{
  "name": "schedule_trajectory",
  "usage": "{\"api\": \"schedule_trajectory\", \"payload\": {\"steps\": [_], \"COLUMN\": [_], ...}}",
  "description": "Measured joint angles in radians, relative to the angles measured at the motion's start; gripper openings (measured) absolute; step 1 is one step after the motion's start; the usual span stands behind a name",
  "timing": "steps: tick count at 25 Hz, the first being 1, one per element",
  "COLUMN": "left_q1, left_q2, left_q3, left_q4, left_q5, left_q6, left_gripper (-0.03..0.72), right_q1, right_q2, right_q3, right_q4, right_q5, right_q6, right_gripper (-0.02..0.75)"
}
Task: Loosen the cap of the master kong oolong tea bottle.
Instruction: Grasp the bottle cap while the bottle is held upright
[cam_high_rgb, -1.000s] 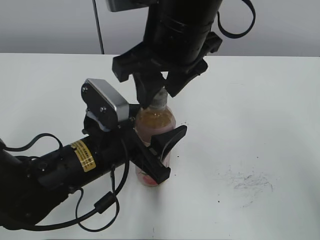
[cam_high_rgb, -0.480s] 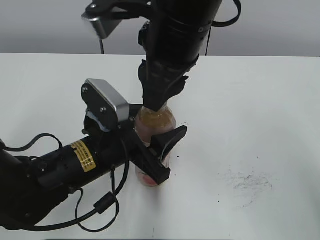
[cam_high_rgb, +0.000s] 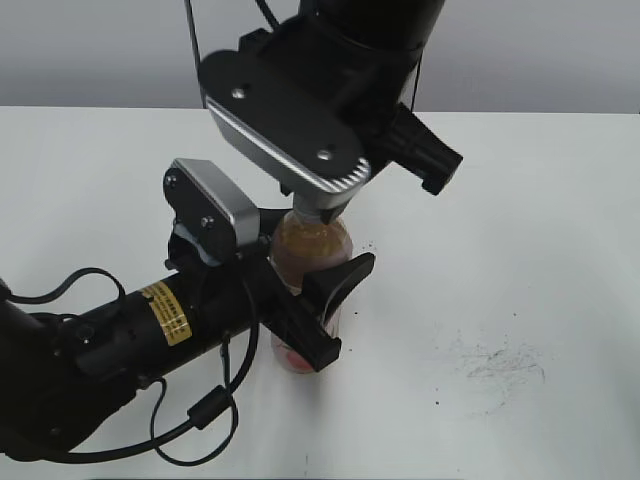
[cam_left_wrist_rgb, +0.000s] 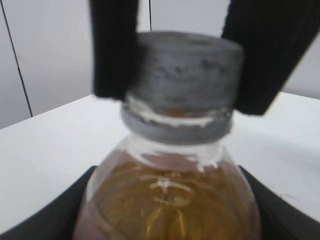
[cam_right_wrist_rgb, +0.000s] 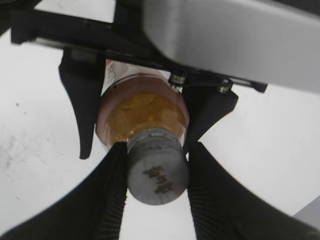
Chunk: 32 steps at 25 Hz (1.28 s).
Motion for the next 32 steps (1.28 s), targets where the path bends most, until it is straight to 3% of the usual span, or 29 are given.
{"api": "schedule_trajectory", "payload": {"steps": [8, 15, 21, 26, 32], "left_q1": [0.000, 0.000, 0.000, 0.000, 0.000], "left_q2": [0.000, 0.000, 0.000, 0.000, 0.000], "left_q3": [0.000, 0.000, 0.000, 0.002, 0.002], "left_q4": [-0.003, -0.005, -0.005, -0.015, -0.015], "left_q5": [0.000, 0.000, 0.000, -0.001, -0.001], "left_q6": [-0.001, -0.001, -0.001, -0.009, -0.009], "left_gripper": [0.447, 0.446, 0.446, 0.446, 0.446], "right_q1": [-0.001, -0.001, -0.002, -0.001, -0.001], "right_q2": [0.000, 0.000, 0.000, 0.000, 0.000], "right_q3": [0.000, 0.000, 0.000, 0.000, 0.000], "right_q4": [0.010, 0.011, 0.017, 0.139, 0.178], "right_q5": [-0.001, -0.003, -0.003, -0.005, -0.004], "right_q6": [-0.696, -0.806, -0.662, -0.323, 0.170], "right_gripper": [0.272, 0.272, 0.290, 0.408, 0.439]}}
